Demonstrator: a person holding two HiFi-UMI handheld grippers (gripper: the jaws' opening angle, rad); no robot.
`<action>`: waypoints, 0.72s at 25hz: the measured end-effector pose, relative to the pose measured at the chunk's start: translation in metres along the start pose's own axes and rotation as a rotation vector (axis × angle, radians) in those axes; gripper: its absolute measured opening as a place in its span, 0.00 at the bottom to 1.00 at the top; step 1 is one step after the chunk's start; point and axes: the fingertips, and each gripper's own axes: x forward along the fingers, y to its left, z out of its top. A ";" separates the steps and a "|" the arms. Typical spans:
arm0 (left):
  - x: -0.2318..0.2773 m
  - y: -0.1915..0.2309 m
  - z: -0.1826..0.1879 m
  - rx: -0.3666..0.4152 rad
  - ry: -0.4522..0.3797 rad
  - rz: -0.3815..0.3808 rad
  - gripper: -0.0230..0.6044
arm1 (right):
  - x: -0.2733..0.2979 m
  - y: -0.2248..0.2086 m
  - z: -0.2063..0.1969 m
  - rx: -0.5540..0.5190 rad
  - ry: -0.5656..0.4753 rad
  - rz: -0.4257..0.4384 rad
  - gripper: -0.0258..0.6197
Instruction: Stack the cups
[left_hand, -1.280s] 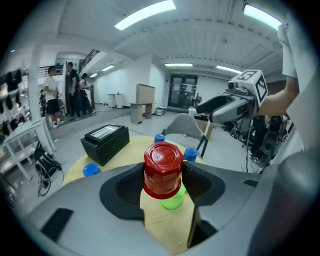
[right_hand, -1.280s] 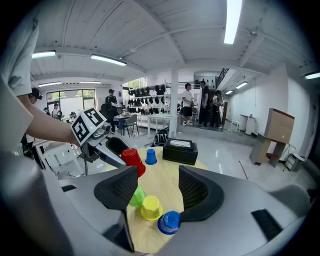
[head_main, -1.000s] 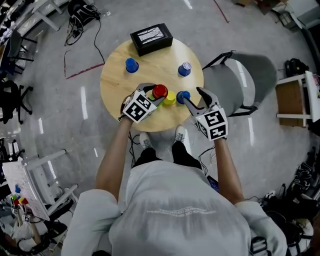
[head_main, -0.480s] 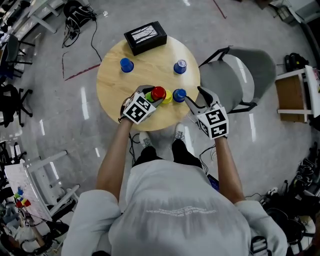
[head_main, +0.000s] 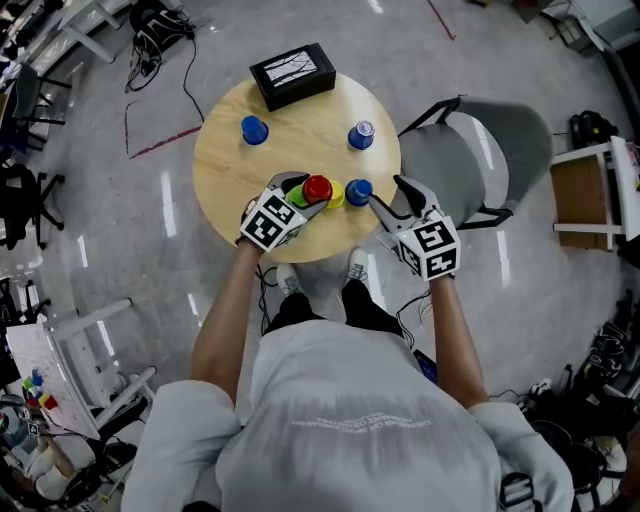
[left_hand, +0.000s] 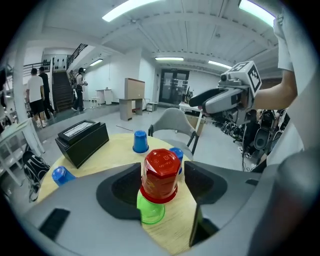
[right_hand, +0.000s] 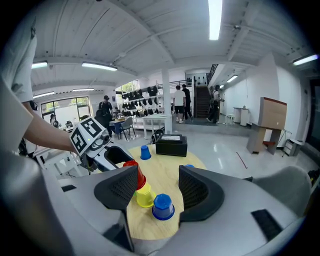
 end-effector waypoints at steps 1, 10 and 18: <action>-0.004 0.001 0.006 -0.012 -0.027 -0.004 0.49 | 0.001 -0.001 0.001 0.003 -0.004 0.006 0.45; -0.060 0.031 0.064 -0.235 -0.328 0.081 0.49 | 0.025 -0.034 0.016 0.000 -0.027 0.040 0.45; -0.077 0.081 0.046 -0.375 -0.290 0.349 0.45 | 0.084 -0.081 0.001 -0.022 0.049 0.062 0.45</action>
